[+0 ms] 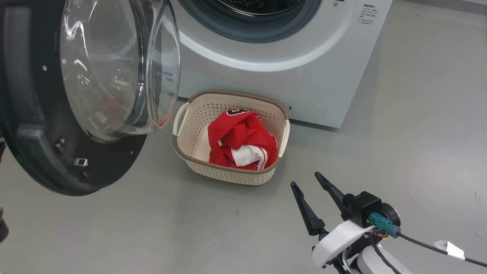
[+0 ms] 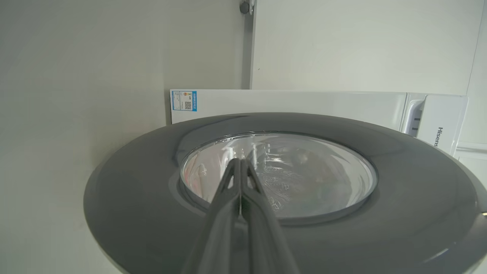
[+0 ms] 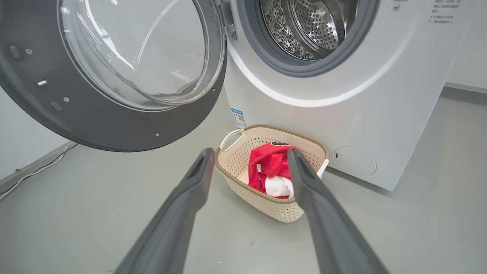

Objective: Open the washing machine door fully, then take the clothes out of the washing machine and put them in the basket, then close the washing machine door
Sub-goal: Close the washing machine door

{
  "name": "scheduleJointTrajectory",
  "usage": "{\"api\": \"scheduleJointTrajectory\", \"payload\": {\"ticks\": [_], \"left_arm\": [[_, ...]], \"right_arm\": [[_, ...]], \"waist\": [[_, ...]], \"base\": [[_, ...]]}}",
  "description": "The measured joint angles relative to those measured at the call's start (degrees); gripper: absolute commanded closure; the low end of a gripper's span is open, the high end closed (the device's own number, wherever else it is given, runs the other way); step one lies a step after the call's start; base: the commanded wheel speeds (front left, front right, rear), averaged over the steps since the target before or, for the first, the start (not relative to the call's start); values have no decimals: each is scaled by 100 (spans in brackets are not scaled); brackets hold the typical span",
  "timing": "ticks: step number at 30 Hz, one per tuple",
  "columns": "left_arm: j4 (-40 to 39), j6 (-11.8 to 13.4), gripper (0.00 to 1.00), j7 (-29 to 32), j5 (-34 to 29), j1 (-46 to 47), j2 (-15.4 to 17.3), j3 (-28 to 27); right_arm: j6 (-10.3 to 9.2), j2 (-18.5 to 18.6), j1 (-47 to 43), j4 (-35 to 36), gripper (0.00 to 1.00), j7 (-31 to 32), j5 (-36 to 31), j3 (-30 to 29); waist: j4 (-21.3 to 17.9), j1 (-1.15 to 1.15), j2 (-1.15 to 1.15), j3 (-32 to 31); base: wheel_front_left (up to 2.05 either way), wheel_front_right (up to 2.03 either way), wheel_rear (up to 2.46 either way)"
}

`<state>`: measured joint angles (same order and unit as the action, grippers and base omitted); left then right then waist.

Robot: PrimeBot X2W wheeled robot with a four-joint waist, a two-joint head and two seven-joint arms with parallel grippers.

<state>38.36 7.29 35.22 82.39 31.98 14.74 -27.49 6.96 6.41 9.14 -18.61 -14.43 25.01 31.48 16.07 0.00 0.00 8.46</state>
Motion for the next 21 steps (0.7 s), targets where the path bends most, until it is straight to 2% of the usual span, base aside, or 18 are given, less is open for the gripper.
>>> {"api": "scheduleJointTrajectory", "payload": {"ticks": [21], "left_arm": [[89, 0, 100, 666, 135, 207, -80, 171]], "right_arm": [[0, 0, 23, 5, 0, 0, 0, -79]], "waist": [[-57, 0, 0, 63]], "base": [[0, 0, 0]]}}
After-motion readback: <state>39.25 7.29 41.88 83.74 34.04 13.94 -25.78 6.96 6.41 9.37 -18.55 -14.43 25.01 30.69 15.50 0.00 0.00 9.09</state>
